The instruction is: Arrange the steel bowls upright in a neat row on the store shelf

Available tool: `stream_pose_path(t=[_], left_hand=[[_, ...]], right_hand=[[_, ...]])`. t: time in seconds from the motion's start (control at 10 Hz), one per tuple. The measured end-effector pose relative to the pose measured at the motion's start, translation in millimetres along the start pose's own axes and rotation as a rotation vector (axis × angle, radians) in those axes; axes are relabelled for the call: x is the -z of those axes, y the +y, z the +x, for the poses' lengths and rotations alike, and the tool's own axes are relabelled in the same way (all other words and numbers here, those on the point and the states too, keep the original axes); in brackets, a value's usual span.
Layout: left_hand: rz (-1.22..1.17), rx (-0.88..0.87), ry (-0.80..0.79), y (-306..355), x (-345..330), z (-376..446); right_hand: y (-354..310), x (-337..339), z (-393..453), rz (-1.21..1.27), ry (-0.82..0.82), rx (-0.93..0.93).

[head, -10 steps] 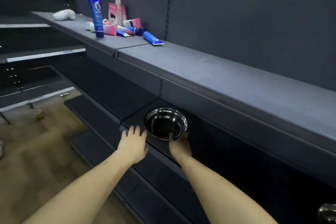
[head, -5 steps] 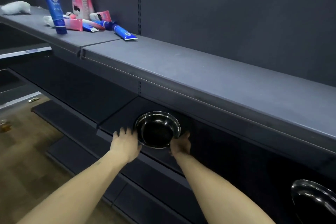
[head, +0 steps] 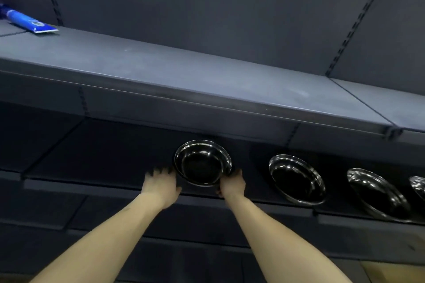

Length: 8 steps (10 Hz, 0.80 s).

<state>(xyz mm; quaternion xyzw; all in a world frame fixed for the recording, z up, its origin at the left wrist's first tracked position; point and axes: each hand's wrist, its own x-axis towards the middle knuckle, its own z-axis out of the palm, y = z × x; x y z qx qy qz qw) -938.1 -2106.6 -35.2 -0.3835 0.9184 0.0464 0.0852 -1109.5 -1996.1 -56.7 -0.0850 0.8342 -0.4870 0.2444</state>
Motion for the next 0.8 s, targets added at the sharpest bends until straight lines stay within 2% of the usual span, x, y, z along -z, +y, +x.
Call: stream_pose_path(t=[0.1,0.3,0.5,0.8], left_hand=[[0.015,-0.061,0.016,23.7,1.4,-1.8],[0.038,-0.095,0.022,52.2,2.0,2.1],[0.033,-0.031,-0.008,69.6,3.0,1.2],[0.138,0.195,0.013,113.7,-11.8,-47.0]], right_hand=[[8.9,26.8,-2.9,-0.017,0.060,0.006],[29.3,55.2,-6.6,0.151,0.086,-0.012],[33.0,68.6,-9.8,0.333,-0.010,-0.056],[55.3,88.4,-4.1,0.274,-0.244,0.077]])
